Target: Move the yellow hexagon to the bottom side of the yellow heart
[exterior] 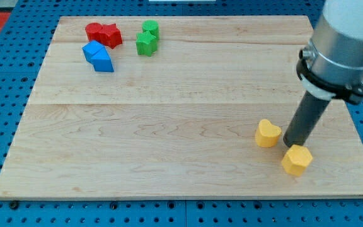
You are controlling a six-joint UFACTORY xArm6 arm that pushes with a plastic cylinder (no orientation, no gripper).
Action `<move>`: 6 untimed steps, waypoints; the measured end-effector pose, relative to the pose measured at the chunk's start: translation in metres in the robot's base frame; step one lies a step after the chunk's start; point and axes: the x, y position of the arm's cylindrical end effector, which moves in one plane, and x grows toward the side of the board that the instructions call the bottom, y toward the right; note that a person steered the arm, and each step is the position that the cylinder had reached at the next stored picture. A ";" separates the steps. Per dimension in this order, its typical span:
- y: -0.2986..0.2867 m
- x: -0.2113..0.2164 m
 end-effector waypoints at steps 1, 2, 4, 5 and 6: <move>-0.009 0.012; -0.017 0.006; 0.076 0.049; 0.045 0.076; 0.014 0.069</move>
